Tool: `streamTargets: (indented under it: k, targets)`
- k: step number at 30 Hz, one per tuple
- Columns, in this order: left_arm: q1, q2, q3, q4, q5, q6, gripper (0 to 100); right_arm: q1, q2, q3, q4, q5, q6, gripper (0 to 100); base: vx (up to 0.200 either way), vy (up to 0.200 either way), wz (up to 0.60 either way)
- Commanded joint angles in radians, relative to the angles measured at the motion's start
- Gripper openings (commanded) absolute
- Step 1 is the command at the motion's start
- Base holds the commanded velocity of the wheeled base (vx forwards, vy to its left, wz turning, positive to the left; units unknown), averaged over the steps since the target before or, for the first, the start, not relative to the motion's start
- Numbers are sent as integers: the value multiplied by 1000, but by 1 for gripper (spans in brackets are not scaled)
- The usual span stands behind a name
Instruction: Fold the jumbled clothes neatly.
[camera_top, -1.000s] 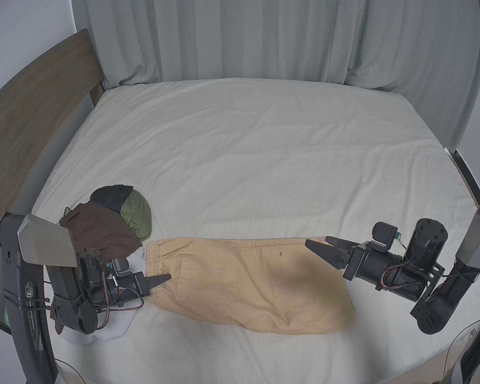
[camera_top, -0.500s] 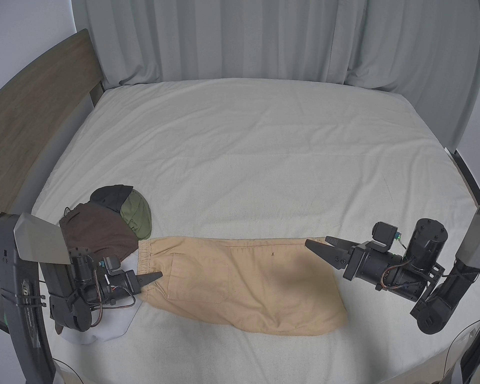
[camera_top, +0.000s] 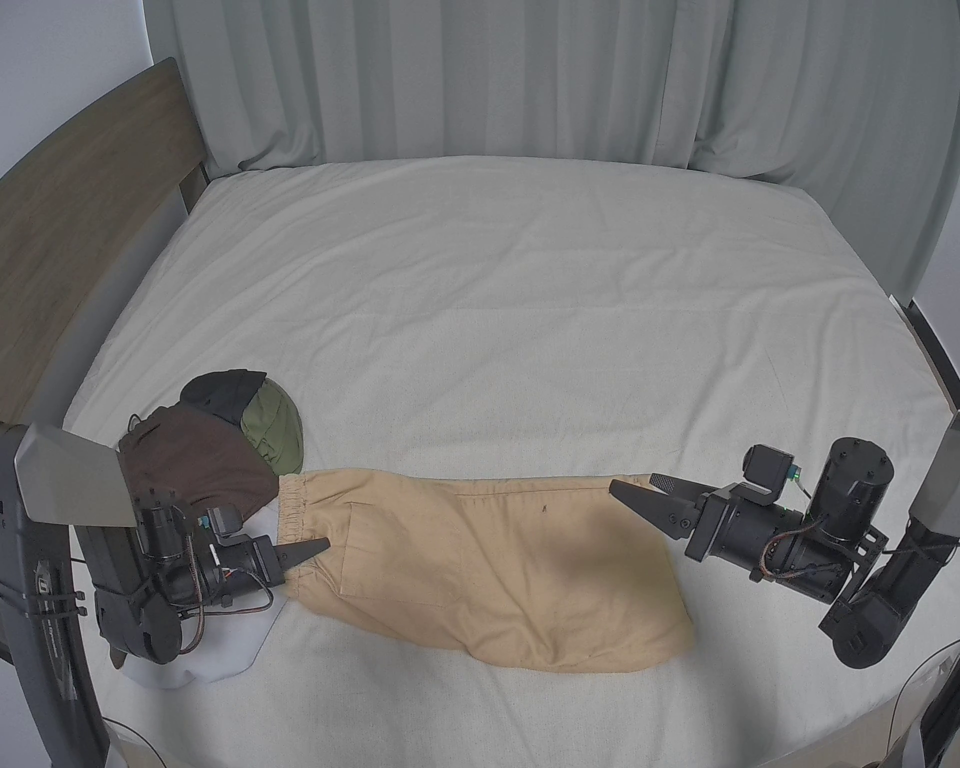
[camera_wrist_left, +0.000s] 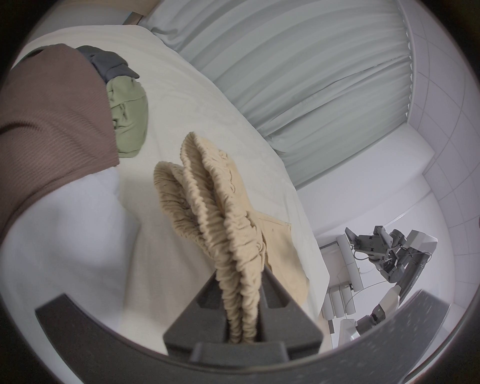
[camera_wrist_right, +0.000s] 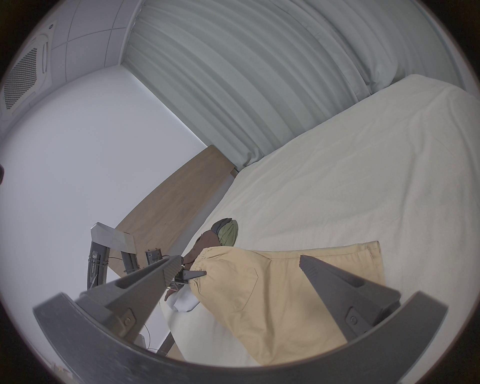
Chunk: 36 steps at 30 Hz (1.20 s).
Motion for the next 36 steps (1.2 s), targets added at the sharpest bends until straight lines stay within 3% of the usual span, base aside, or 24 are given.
streamTargets:
  k: [1, 17, 36]
  targets:
    - [-20, -36, 13, 0, 0, -2, 0, 0, 1, 0, 0, 0, 0, 100, 0, 0, 0]
    - [-96, -90, 30, 1, 11, -7, 0, 0, 0, -2, 0, -1, 0, 100, 0, 0, 0]
    - [-198, -153, 12, 1, 11, -89, 0, 5, 0, -2, 0, -1, -2, 100, 0, 0, 0]
